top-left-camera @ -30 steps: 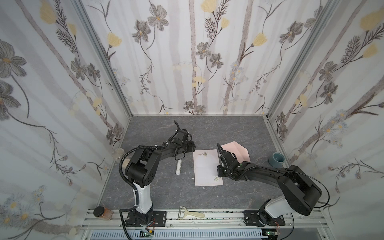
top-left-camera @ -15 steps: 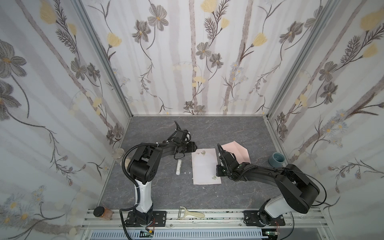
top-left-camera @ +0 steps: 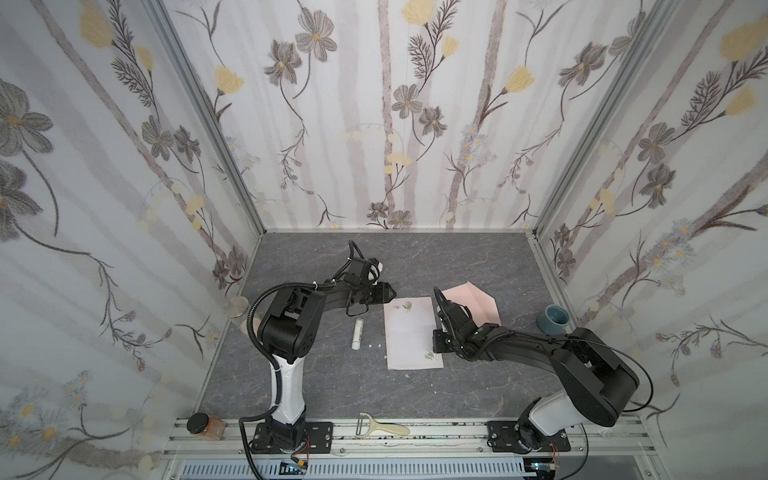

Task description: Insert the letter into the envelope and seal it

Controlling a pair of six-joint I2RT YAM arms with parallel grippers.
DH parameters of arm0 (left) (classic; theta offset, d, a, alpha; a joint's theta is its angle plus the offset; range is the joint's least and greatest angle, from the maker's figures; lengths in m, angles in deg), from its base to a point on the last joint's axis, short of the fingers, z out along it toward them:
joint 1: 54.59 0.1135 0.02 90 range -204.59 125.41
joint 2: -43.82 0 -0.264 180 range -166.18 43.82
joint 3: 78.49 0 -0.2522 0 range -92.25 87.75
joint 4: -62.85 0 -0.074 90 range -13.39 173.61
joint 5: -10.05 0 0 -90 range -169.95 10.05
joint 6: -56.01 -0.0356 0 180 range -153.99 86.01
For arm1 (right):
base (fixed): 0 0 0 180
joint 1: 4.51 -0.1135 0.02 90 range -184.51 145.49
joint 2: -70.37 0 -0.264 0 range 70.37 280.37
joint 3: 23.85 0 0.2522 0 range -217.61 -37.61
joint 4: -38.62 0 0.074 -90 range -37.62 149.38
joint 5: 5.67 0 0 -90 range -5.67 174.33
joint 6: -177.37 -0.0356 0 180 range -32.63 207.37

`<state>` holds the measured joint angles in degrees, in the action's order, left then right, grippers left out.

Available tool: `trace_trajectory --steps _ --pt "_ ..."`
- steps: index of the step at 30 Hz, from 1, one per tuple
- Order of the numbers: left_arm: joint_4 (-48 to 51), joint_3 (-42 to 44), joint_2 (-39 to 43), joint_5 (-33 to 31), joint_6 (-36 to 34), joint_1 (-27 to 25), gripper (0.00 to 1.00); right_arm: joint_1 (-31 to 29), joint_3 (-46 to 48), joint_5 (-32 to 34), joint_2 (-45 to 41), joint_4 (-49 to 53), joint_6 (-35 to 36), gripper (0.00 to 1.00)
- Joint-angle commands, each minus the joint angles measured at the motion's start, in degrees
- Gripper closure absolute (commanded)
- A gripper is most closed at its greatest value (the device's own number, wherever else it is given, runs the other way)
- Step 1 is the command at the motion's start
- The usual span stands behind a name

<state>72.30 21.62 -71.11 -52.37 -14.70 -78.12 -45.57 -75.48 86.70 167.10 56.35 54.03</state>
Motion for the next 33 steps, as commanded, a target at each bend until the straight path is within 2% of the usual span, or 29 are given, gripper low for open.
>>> trace_trajectory --steps 1,18,22,28,33 --pt "4.17 0.36 -0.62 1.96 -1.43 0.06 0.43 0.01 -0.71 1.14 0.04 0.25 0.7 1.0" --pt "5.93 2.74 1.77 1.52 -1.47 0.75 0.48 1.0 -3.68 3.06 2.26 0.64 3.18 1.0" --pt "6.07 2.99 2.2 0.73 -0.75 1.03 0.48 1.02 -4.9 3.89 0.03 2.84 3.49 1.0" --pt "6.07 3.27 2.51 0.29 -0.12 1.38 0.49 0.55 -1.76 2.52 -3.83 3.38 0.68 1.0" --pt "6.07 3.46 2.09 1.03 -0.22 1.38 0.5 0.3 0.33 1.59 -2.43 1.21 -0.84 1.0"
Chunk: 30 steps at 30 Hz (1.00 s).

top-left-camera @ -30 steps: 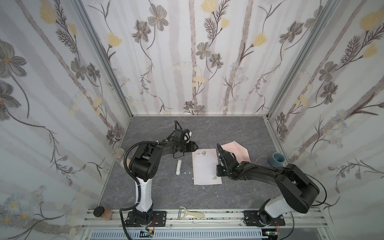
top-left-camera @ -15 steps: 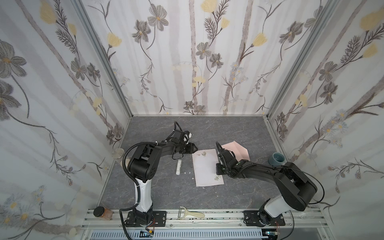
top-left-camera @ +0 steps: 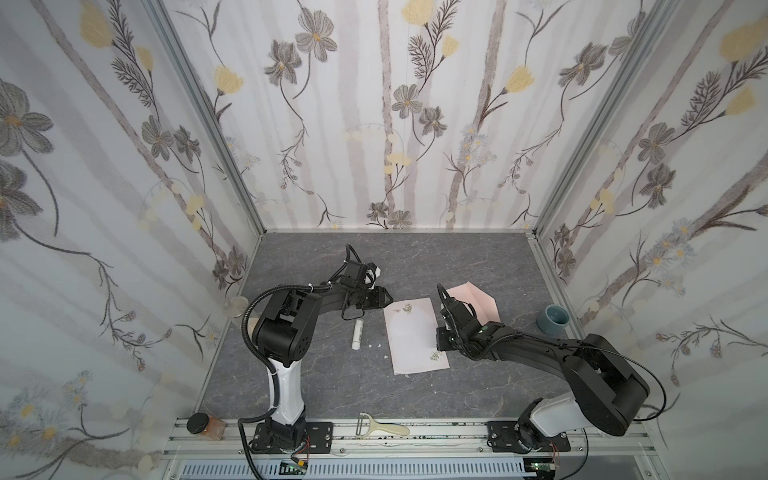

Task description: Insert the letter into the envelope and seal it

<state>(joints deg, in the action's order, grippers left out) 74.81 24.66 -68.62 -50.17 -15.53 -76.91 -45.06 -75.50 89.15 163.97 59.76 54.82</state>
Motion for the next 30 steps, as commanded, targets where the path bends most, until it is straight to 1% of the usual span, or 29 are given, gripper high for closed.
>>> trace_trajectory --steps 1,8,18,30 --pt "3.55 0.42 -0.46 -1.05 0.61 0.18 0.5 -0.23 0.44 -1.02 1.11 -2.5 -1.83 1.0" --pt "3.56 0.6 -0.76 -0.39 0.62 0.16 0.51 -0.35 0.71 -0.88 2.98 -3.65 -2.07 1.0" --pt "4.0 1.6 -0.77 1.75 0.35 0.18 0.52 -0.31 -0.57 0.45 4.06 -2.81 -1.44 1.0" --pt "4.09 -0.37 -1.21 3.95 0.79 0.52 0.53 -0.32 -1.53 0.98 4.12 -2.11 -0.44 1.0"
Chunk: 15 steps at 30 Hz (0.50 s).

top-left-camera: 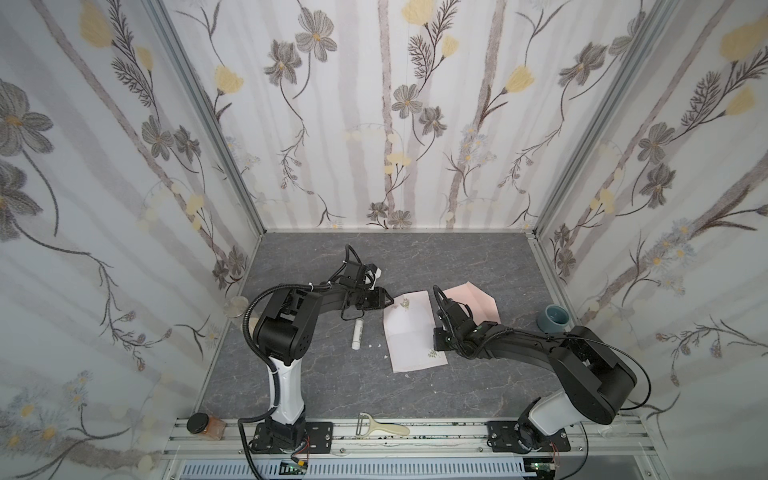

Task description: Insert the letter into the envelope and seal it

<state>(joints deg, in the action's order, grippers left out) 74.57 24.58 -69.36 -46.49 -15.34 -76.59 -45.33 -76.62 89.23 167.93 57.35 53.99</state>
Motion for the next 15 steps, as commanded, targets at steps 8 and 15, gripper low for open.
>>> trace_trajectory --steps 8,15 --pt "4.15 -0.59 0.08 3.29 0.87 1.19 0.53 -0.05 -1.05 0.81 -0.16 0.65 0.7 1.0" --pt "4.13 -0.68 -0.37 3.45 0.86 1.48 0.57 -0.05 -1.42 0.45 -0.26 0.7 0.83 1.0"
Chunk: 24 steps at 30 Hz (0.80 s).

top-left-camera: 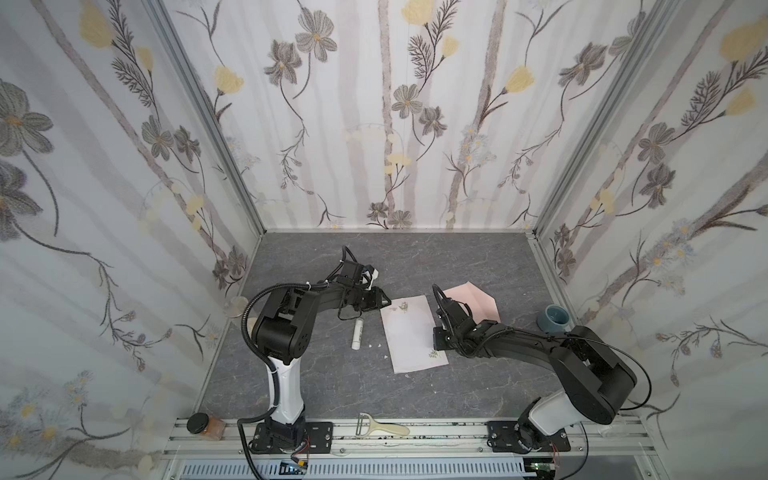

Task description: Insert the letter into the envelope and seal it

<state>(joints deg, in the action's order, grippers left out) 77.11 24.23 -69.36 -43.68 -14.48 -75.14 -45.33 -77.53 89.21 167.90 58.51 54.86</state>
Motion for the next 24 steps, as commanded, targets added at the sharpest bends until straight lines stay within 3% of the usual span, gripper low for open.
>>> trace_trajectory --steps 1,24 --pt "1.62 -0.38 -0.55 0.85 0.01 0.12 0.57 -0.05 -0.42 0.52 -0.24 -0.42 -0.04 1.0" --pt "1.43 -1.77 -2.69 3.33 0.71 -1.24 0.63 -0.06 -1.56 1.09 2.31 -1.05 0.59 1.0"
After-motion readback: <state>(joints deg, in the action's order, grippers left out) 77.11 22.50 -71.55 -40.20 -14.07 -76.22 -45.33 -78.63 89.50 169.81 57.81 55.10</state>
